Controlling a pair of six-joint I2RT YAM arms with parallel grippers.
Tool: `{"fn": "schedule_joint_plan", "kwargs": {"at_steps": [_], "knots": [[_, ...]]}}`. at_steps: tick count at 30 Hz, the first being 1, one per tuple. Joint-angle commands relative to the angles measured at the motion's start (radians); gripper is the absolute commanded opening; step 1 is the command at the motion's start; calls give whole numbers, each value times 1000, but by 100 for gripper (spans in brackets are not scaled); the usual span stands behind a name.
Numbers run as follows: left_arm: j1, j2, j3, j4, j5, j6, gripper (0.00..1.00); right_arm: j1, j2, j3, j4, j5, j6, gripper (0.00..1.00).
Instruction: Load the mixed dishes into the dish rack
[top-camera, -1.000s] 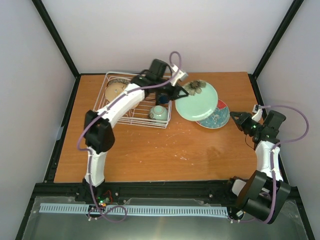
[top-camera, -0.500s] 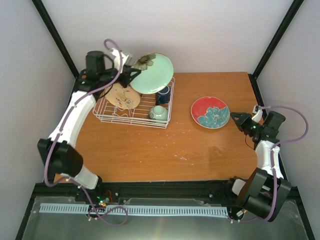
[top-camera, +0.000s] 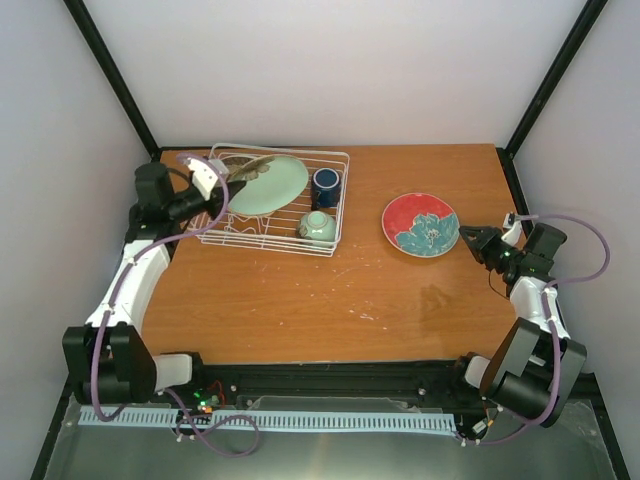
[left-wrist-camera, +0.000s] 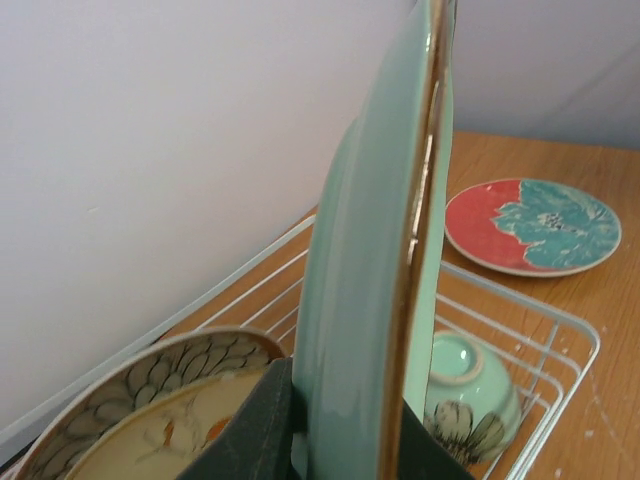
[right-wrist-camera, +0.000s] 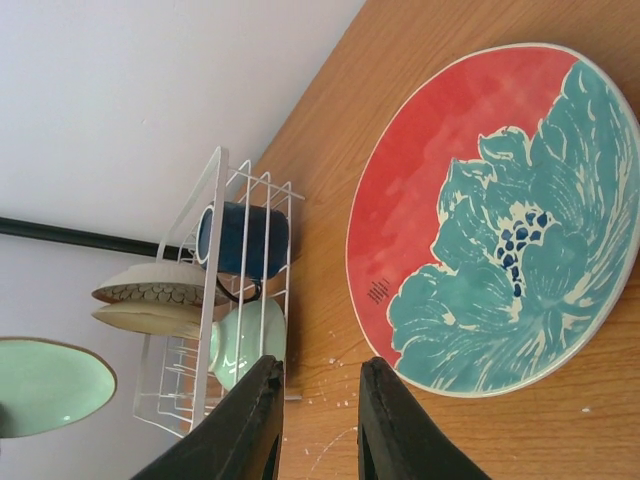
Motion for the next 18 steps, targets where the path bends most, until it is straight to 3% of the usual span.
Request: {"fn": "schedule_joint_plan", "kwargs": {"at_steps": [1, 8, 18], "knots": [[112, -79, -55, 230, 179, 108, 1, -6, 19, -13, 50, -22, 15, 20], [259, -14, -103, 304, 322, 112, 1, -6, 24, -22, 70, -36, 33, 20], [276, 77, -127, 286, 393, 334, 1, 58, -67, -16, 11, -31, -21, 22]]}}
